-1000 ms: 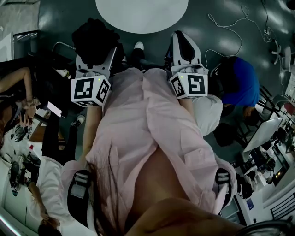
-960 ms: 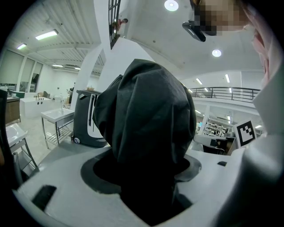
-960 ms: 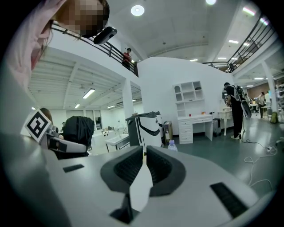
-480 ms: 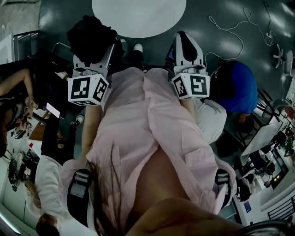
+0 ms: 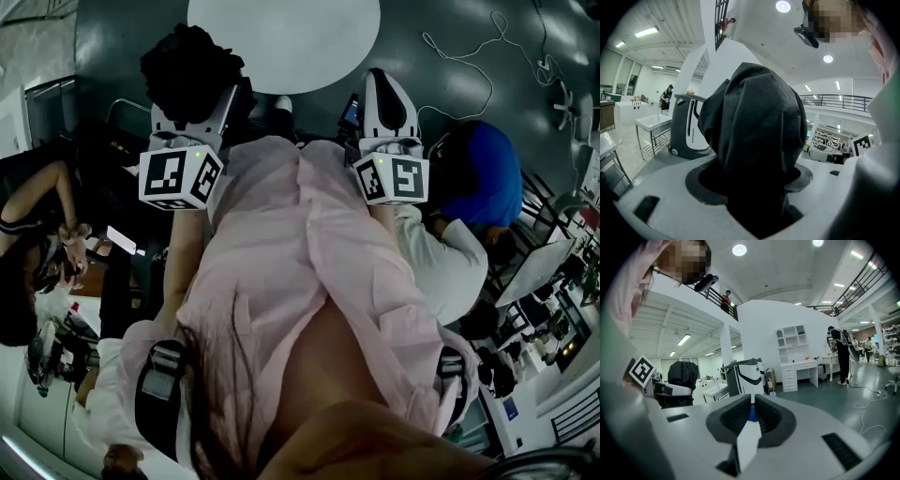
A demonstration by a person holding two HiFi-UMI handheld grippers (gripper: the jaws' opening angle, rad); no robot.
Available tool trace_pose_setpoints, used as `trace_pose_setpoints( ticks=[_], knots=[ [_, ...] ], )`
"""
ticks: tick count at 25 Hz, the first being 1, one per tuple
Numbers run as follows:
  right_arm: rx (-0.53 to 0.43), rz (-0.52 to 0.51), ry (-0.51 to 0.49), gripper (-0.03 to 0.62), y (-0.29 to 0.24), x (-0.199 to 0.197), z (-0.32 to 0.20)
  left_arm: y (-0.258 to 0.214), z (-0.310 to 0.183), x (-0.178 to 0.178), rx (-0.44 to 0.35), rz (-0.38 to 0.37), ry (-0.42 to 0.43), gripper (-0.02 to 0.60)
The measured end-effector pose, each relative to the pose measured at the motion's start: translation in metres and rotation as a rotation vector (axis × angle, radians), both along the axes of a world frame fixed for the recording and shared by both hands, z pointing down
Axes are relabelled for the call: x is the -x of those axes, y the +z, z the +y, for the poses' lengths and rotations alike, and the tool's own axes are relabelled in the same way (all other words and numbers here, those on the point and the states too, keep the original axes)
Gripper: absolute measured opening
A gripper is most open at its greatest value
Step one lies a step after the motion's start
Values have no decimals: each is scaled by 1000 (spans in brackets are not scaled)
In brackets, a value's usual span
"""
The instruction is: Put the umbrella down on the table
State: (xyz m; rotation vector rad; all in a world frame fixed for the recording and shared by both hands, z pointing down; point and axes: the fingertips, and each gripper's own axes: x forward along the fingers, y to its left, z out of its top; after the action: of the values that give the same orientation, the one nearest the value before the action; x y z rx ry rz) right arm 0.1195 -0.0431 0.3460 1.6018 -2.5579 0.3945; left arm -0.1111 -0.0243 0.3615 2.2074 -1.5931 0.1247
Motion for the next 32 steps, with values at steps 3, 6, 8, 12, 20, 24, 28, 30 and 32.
trace_pose_setpoints(
  ticks=[3, 6, 8, 12, 20, 24, 28, 30, 32],
  knots=[
    [2, -6, 16, 43, -5, 13, -17, -4, -22, 13, 2, -1, 18, 322],
    [6, 6, 28, 43, -7, 24, -32, -6, -42, 24, 3, -3, 39, 322],
    [9, 14, 40, 43, -4, 29, -38, -3, -51, 30, 6, -3, 51, 322],
    [29, 28, 73, 43, 4, 36, -44, 9, -62, 40, 29, 2, 70, 322],
    [67, 87, 97, 43, 0, 51, -58, 12, -82, 46, 80, 18, 117, 322],
    [67, 85, 96, 43, 0, 49, -60, 16, -81, 45, 90, 14, 112, 322],
    [65, 79, 85, 43, -1, 41, -66, 14, -83, 38, 93, 6, 98, 322],
    [63, 69, 79, 43, -2, 37, -69, 12, -85, 36, 91, -3, 88, 322],
    [64, 63, 71, 43, -1, 33, -73, 11, -85, 32, 94, -10, 77, 322]
  ],
)
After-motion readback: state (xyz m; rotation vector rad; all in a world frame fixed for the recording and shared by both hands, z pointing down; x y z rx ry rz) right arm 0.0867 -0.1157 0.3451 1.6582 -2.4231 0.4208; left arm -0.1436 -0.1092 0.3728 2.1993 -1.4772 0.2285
